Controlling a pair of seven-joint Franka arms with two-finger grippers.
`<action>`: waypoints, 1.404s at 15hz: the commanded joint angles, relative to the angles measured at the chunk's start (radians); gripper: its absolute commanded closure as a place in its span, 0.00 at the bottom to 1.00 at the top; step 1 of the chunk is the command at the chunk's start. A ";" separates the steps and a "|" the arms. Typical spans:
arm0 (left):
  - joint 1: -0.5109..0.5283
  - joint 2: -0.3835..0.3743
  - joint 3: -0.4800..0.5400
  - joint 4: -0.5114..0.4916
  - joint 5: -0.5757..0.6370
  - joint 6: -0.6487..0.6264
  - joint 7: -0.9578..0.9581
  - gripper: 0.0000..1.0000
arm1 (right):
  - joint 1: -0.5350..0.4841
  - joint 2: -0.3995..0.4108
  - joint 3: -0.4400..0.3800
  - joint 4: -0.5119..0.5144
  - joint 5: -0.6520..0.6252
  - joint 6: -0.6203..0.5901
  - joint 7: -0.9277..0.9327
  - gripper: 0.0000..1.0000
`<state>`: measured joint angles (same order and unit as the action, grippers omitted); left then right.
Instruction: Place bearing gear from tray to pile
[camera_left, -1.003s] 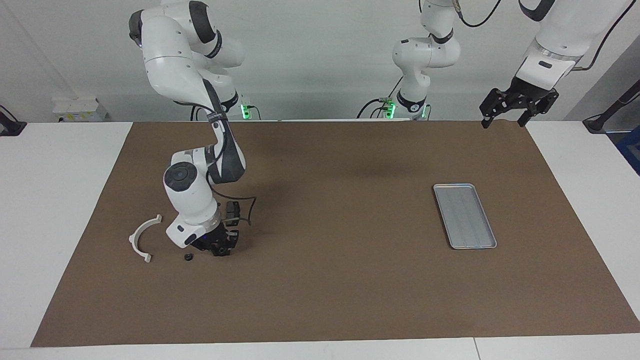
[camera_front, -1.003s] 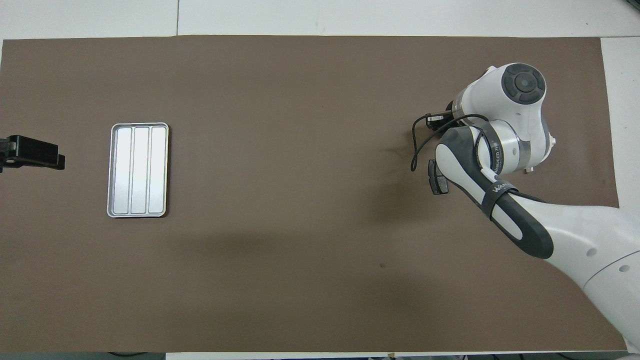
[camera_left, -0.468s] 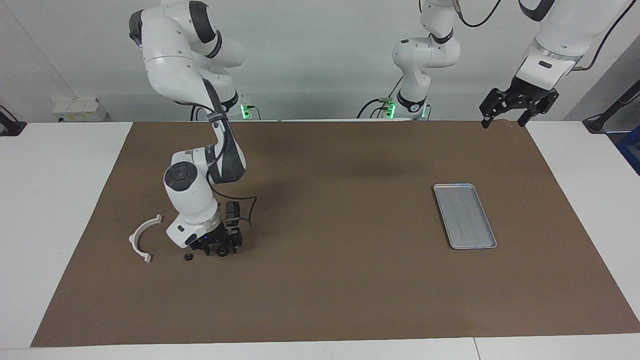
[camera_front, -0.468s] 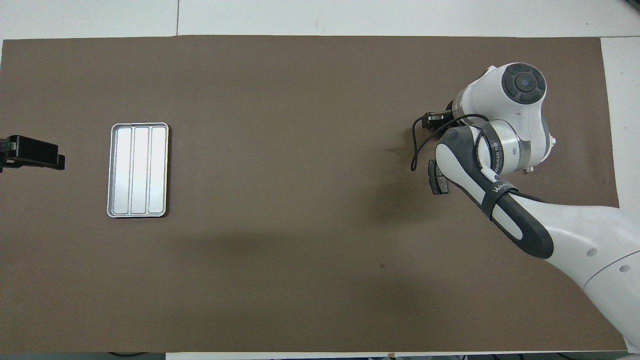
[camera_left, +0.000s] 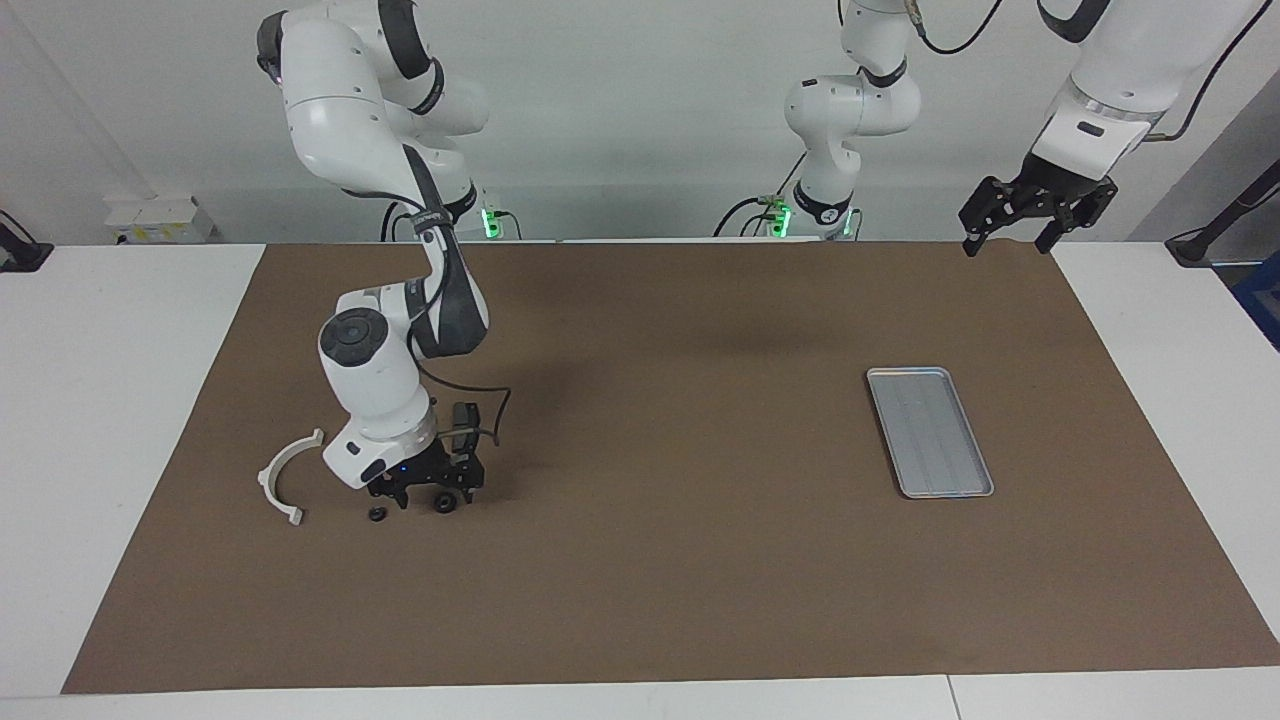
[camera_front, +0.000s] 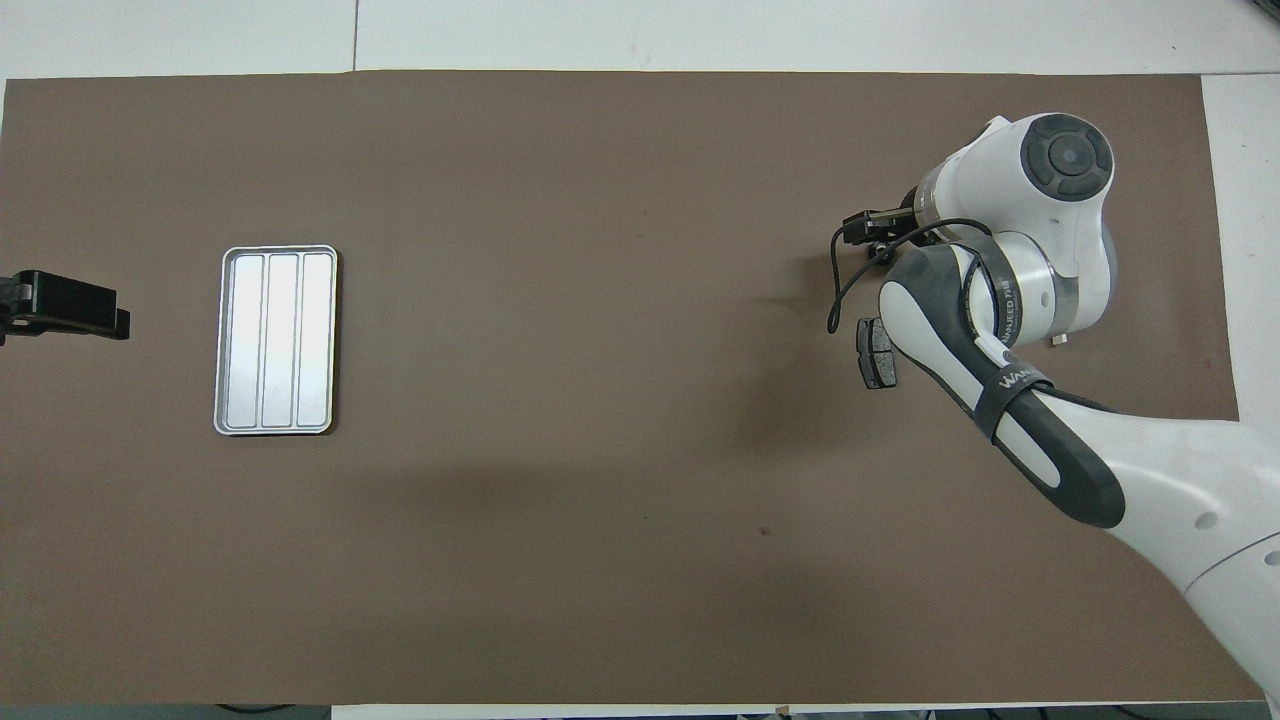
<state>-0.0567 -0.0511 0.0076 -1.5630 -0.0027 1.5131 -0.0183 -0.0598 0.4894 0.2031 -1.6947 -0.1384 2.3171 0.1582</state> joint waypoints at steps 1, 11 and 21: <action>0.000 -0.022 0.003 -0.019 -0.008 -0.011 -0.006 0.00 | -0.031 -0.041 0.012 -0.010 -0.004 -0.039 -0.012 0.00; 0.000 -0.021 0.003 -0.019 -0.008 -0.011 -0.006 0.00 | -0.051 -0.084 0.010 -0.007 -0.003 -0.070 -0.020 0.00; 0.000 -0.023 0.003 -0.019 -0.008 -0.011 -0.005 0.00 | -0.072 -0.250 -0.002 0.030 0.065 -0.330 -0.016 0.00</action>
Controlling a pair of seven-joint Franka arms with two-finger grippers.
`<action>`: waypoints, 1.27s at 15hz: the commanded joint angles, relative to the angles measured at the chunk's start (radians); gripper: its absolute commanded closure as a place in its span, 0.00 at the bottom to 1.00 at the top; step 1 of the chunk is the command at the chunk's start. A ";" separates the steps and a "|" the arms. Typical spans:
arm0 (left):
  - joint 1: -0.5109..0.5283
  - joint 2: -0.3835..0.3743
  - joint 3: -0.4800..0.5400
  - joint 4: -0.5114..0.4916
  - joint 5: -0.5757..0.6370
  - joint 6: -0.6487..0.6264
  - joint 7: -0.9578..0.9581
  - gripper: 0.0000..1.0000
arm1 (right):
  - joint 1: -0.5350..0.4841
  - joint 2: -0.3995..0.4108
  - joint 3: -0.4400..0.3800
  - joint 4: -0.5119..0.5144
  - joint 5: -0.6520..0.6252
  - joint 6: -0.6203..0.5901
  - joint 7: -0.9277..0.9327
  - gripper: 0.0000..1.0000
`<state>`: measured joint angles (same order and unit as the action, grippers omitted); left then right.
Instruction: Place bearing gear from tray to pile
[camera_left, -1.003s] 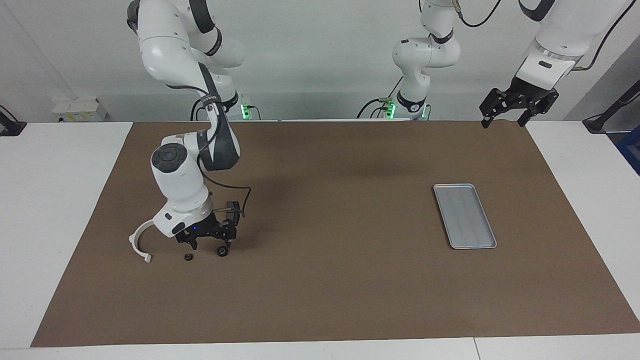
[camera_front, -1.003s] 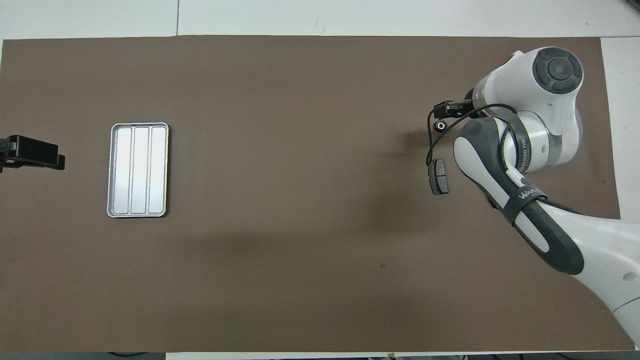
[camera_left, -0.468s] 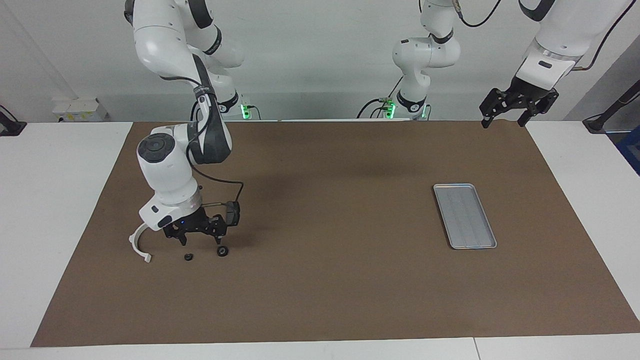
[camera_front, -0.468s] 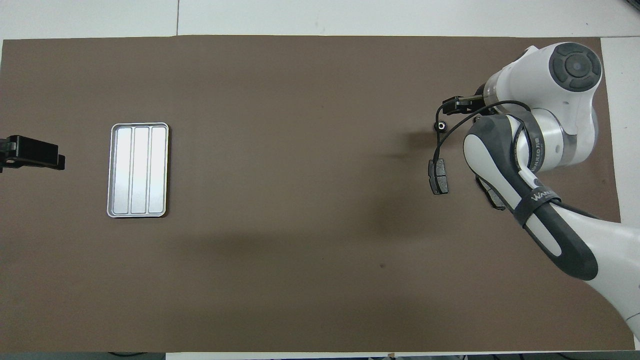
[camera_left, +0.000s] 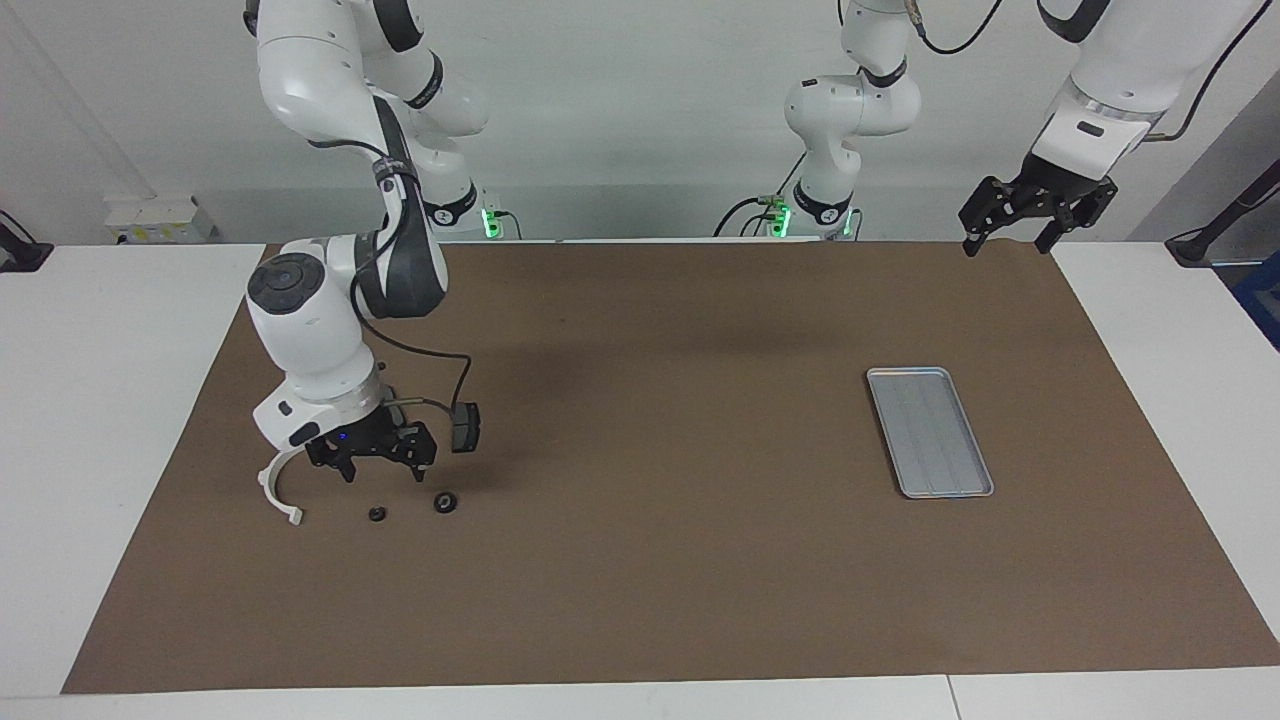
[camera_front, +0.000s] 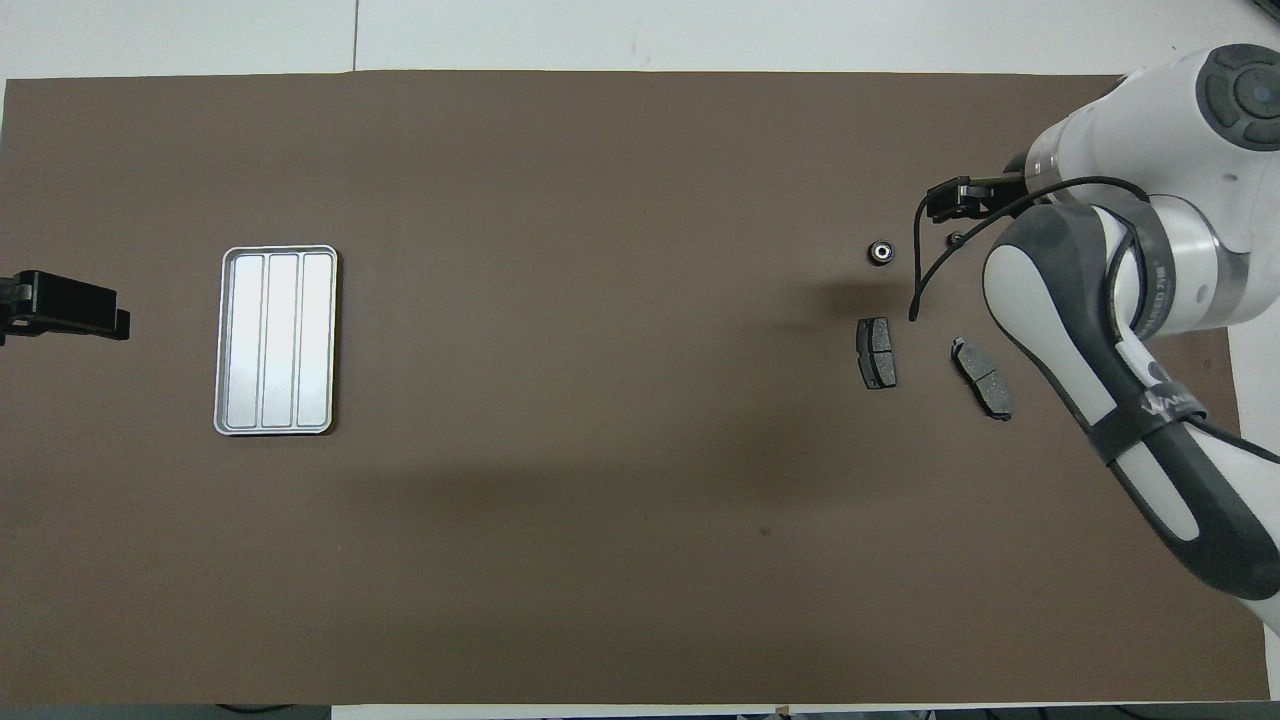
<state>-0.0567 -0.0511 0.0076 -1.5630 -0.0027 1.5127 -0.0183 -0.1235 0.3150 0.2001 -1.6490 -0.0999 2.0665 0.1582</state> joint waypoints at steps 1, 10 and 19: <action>0.000 -0.022 0.003 -0.018 -0.008 -0.011 -0.006 0.00 | -0.008 -0.108 -0.002 -0.015 0.042 -0.127 -0.016 0.00; 0.000 -0.022 0.003 -0.018 -0.008 -0.011 -0.006 0.00 | -0.002 -0.339 -0.011 0.026 0.088 -0.486 -0.023 0.00; 0.000 -0.022 0.003 -0.018 -0.008 -0.011 -0.006 0.00 | 0.004 -0.416 -0.047 0.040 0.151 -0.606 -0.020 0.00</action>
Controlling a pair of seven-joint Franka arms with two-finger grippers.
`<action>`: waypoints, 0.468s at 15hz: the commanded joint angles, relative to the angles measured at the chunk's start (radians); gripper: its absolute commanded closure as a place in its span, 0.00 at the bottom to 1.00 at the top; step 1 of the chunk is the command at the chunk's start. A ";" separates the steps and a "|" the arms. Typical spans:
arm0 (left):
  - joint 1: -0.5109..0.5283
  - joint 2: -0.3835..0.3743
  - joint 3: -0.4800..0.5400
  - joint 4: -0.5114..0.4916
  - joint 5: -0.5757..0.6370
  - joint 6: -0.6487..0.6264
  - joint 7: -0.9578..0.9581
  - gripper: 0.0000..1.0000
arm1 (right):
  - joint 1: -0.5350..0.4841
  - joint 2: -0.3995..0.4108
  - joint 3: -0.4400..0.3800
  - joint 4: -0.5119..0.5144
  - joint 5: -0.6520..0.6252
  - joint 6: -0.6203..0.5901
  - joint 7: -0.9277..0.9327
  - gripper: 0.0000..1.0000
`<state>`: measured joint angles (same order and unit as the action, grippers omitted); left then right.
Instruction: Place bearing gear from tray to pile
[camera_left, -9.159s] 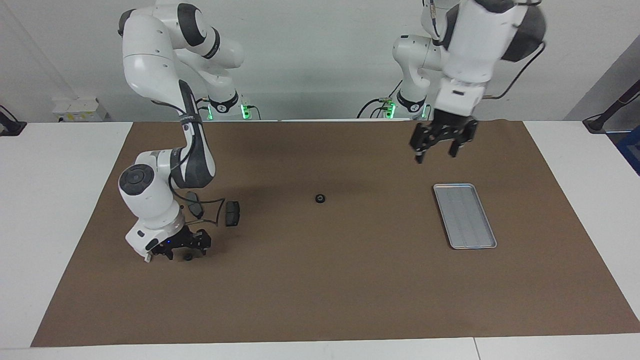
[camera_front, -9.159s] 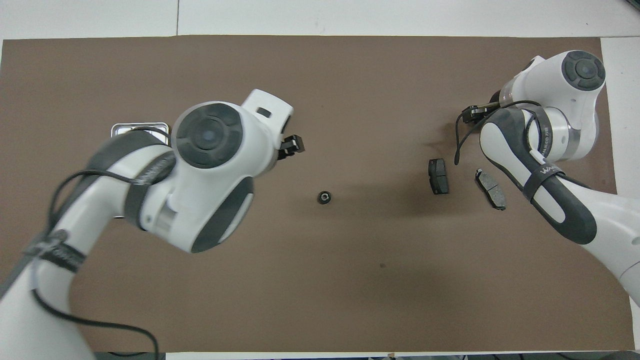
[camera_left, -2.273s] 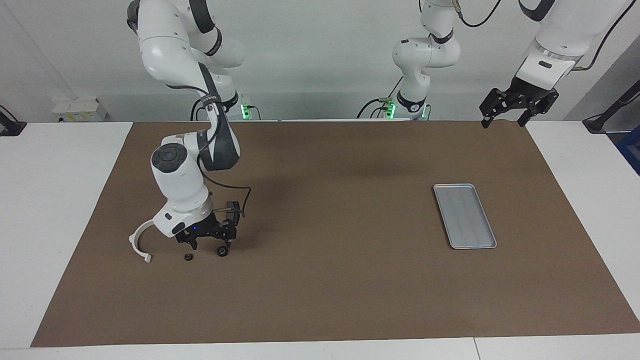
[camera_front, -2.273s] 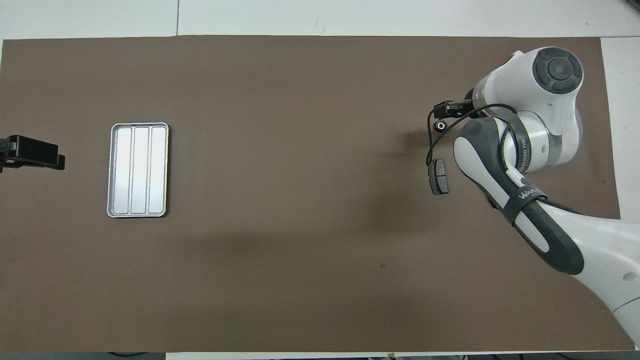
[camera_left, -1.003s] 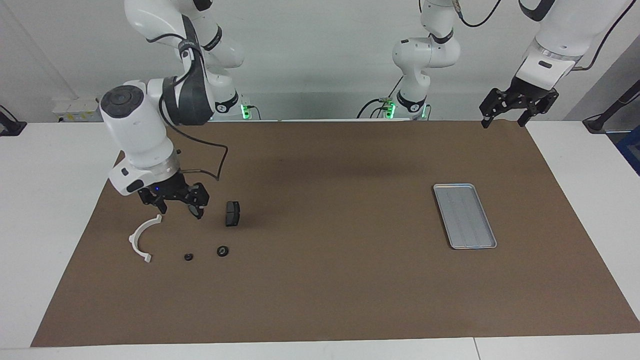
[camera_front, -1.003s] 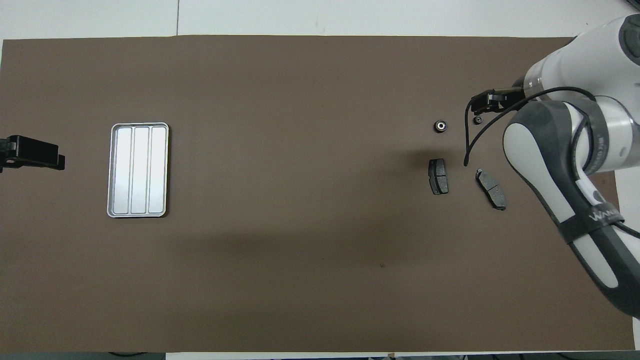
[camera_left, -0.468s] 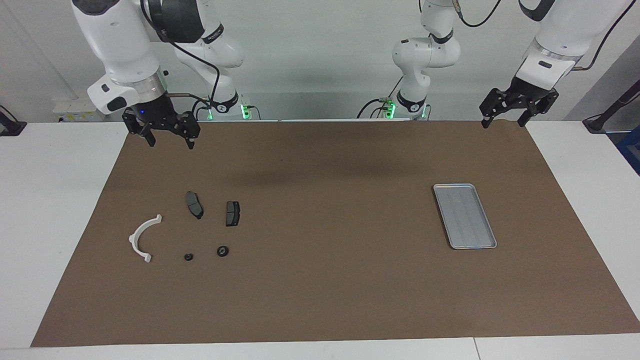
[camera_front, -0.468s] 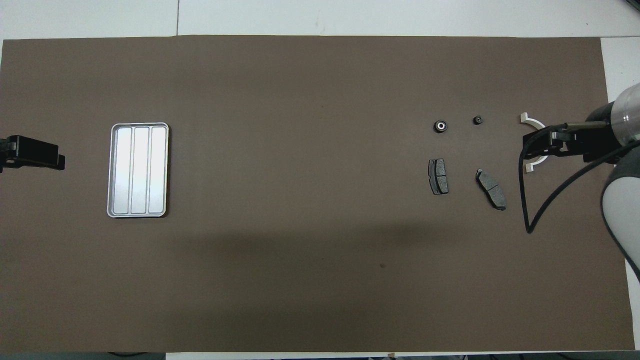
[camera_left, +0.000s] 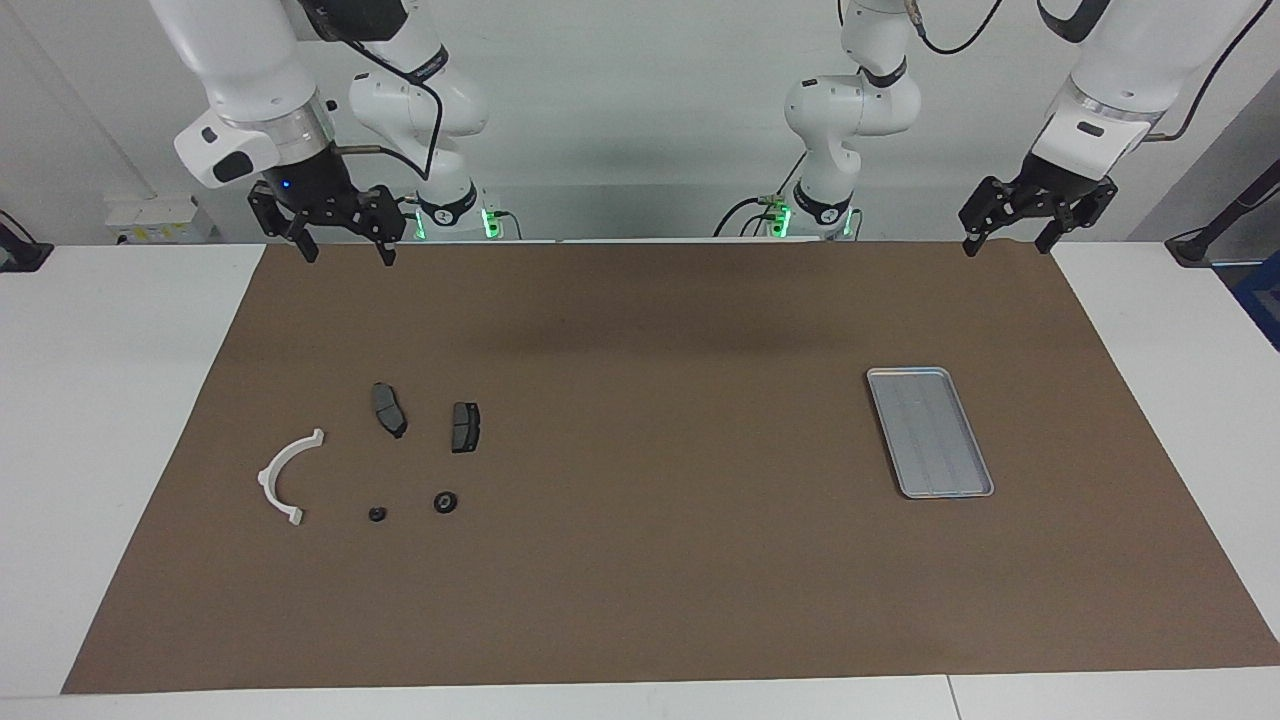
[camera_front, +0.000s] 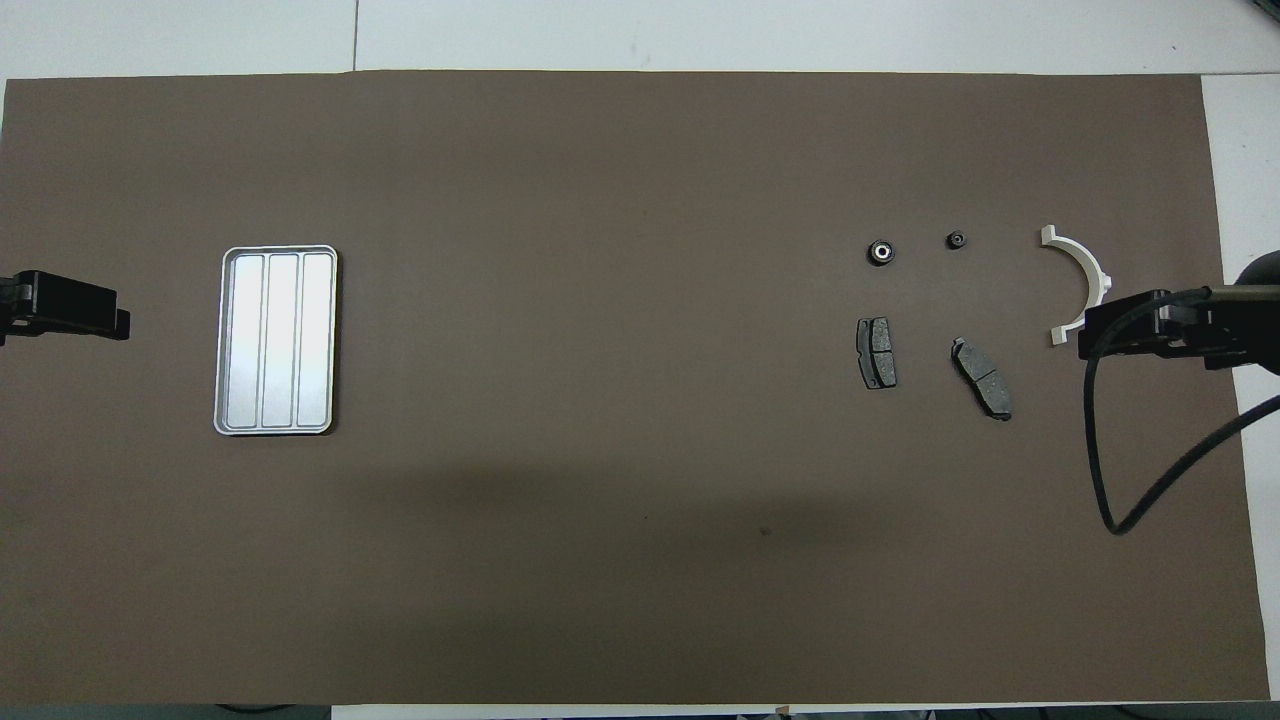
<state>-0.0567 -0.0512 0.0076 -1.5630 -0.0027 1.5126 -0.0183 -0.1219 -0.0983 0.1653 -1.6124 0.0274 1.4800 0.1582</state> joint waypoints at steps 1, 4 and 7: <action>0.000 -0.022 0.003 -0.018 -0.008 -0.011 -0.006 0.00 | 0.004 -0.003 -0.012 0.003 0.014 -0.023 -0.019 0.00; 0.000 -0.022 0.003 -0.018 -0.008 -0.011 -0.006 0.00 | 0.005 -0.003 -0.010 0.003 -0.023 -0.001 -0.016 0.00; 0.000 -0.022 0.003 -0.018 -0.008 -0.011 -0.006 0.00 | 0.007 -0.003 -0.009 0.000 -0.076 0.034 -0.020 0.00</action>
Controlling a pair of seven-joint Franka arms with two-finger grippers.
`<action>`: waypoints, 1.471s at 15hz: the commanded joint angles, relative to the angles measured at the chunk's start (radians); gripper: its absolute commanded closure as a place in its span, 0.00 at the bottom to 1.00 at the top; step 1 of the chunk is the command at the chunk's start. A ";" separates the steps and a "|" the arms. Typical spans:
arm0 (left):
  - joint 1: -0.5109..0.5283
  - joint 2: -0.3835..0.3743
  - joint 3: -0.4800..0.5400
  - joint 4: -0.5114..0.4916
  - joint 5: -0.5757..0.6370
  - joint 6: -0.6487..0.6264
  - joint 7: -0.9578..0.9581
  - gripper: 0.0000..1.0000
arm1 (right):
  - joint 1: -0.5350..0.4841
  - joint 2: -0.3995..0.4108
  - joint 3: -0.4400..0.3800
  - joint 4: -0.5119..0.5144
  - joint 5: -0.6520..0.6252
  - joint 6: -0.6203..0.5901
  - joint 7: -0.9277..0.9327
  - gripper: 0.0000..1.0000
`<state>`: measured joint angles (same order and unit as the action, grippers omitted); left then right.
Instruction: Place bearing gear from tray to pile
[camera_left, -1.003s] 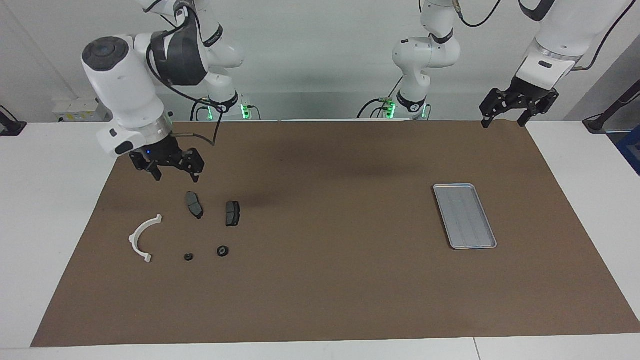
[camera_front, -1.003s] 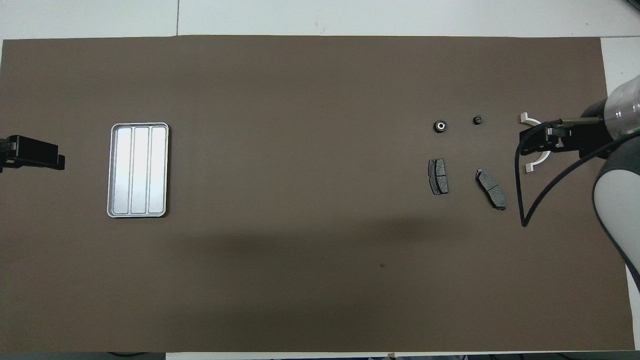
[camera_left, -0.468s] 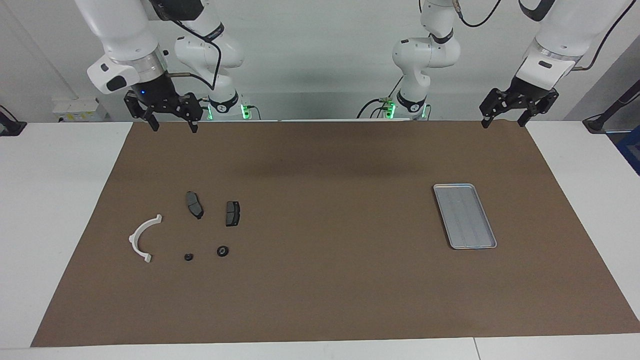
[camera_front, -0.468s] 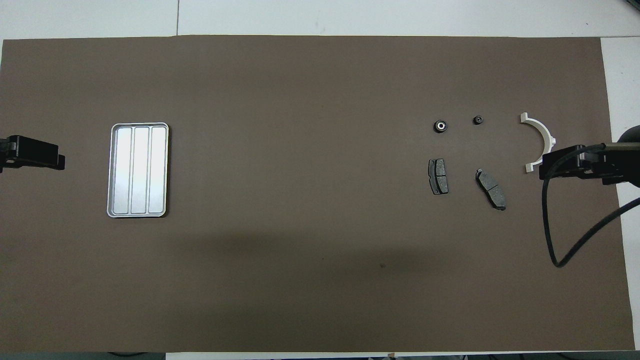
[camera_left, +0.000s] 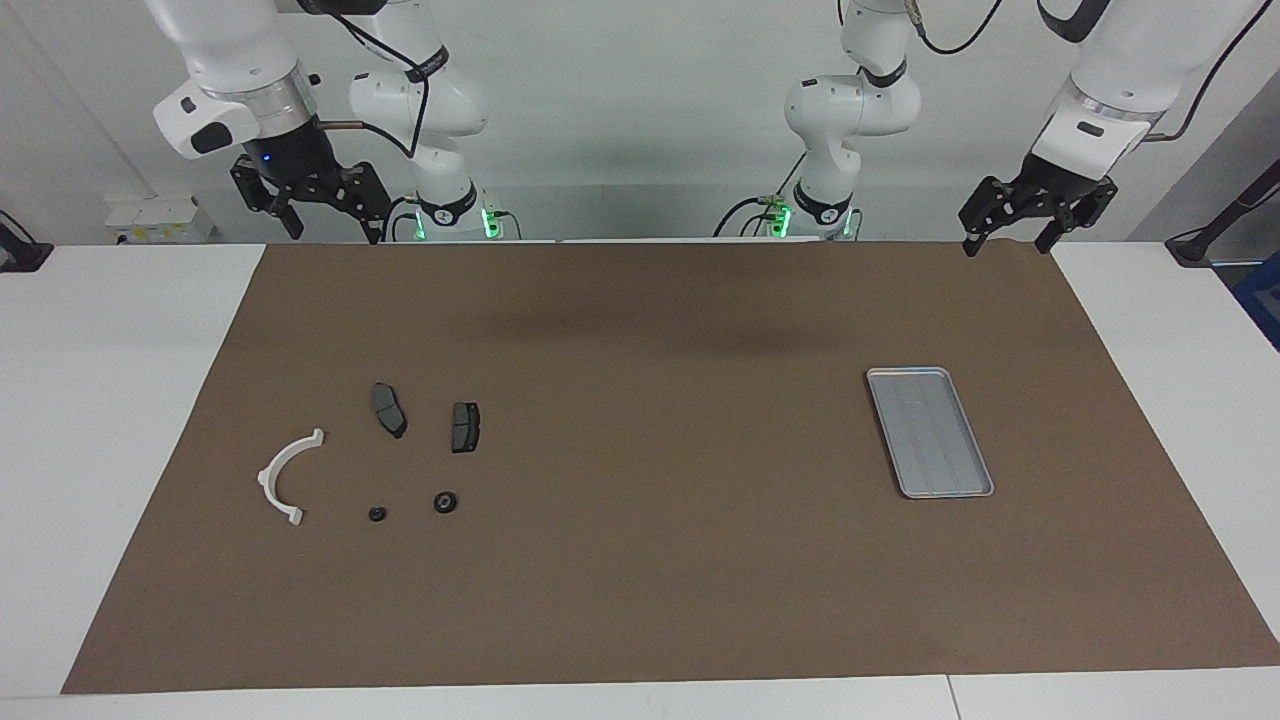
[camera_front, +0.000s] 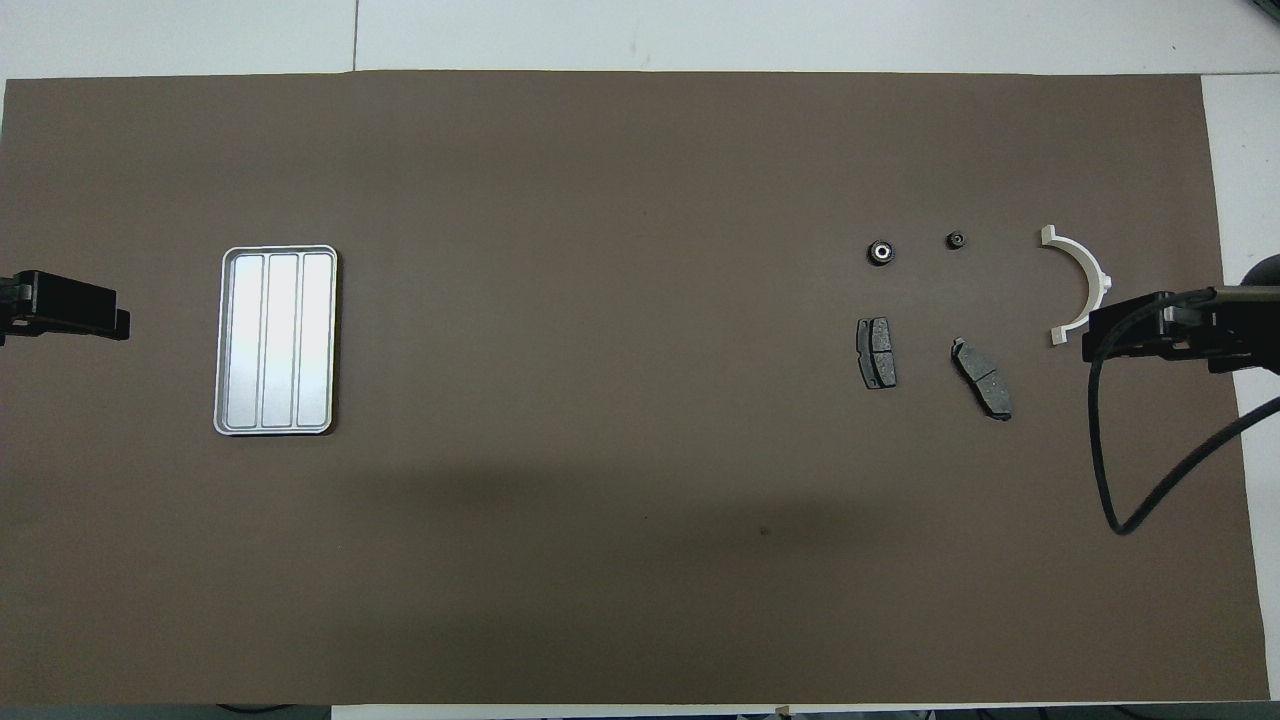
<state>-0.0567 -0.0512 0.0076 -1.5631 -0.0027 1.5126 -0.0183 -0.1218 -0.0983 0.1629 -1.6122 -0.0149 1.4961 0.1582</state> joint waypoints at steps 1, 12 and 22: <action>0.000 -0.022 0.003 -0.018 -0.008 -0.012 -0.006 0.00 | 0.005 -0.003 -0.006 0.000 -0.034 0.021 -0.022 0.00; 0.000 -0.022 0.003 -0.018 -0.008 -0.012 -0.006 0.00 | 0.004 -0.001 0.012 0.009 -0.016 0.019 -0.020 0.00; 0.000 -0.022 0.003 -0.018 -0.008 -0.012 -0.006 0.00 | 0.001 -0.006 0.020 0.011 0.016 0.022 -0.012 0.00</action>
<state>-0.0567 -0.0512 0.0076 -1.5631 -0.0027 1.5125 -0.0183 -0.1120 -0.0983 0.1828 -1.6014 -0.0219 1.5051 0.1582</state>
